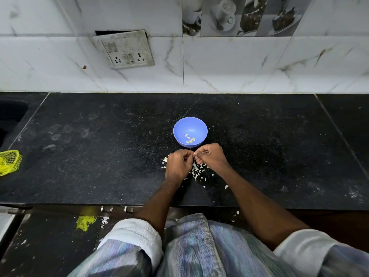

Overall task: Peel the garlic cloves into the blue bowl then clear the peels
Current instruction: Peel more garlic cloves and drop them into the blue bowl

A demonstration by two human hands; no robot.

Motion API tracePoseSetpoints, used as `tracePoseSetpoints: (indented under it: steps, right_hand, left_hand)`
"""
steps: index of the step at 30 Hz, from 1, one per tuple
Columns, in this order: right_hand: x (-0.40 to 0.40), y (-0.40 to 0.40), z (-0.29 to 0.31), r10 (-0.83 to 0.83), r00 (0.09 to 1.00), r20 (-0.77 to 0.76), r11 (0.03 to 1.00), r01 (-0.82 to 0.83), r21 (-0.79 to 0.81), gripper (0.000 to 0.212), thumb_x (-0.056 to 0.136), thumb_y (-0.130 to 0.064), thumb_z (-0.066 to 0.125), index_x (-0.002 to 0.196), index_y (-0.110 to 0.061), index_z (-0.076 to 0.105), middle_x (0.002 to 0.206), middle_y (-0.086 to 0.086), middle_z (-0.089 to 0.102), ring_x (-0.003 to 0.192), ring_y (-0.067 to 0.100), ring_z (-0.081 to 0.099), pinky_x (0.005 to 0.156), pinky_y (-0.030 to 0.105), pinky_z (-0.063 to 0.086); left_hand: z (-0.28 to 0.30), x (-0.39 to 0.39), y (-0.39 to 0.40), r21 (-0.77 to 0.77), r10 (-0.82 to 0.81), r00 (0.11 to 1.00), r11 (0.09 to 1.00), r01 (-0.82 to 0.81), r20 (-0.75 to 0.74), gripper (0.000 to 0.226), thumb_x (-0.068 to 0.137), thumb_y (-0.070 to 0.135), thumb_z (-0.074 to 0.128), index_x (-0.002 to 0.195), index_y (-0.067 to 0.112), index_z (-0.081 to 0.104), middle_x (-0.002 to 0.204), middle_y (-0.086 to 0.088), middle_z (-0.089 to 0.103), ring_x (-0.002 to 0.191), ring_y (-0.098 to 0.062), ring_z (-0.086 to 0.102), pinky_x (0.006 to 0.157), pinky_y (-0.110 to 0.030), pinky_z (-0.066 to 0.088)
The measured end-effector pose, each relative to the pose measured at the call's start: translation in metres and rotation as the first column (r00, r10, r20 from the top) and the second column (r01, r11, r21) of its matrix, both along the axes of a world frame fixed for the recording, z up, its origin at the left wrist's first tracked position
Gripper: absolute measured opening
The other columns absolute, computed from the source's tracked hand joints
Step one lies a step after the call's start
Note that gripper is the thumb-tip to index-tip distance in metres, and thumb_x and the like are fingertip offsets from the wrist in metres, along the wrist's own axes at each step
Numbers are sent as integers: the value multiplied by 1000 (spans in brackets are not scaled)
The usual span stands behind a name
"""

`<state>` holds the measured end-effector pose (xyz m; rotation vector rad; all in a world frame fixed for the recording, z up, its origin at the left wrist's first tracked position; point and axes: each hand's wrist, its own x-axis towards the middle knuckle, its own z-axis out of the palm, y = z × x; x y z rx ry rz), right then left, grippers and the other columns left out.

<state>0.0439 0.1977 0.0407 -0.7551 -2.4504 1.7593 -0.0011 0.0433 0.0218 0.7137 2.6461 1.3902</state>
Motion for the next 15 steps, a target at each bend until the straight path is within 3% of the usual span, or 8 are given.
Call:
tracePoseSetpoints:
  steps: [15]
  right_hand:
    - [3,2,-2,1,1000,4,999,-1,-32,14,90,3,66,84,-1,77,70,15,75,68,26,76,69,32,64]
  left_hand:
    - [-5,1,0,-32,-19,1000,999,20,5,11,92,16,72,94,21,82,82,9,77,71,-7,70,66,-36,58]
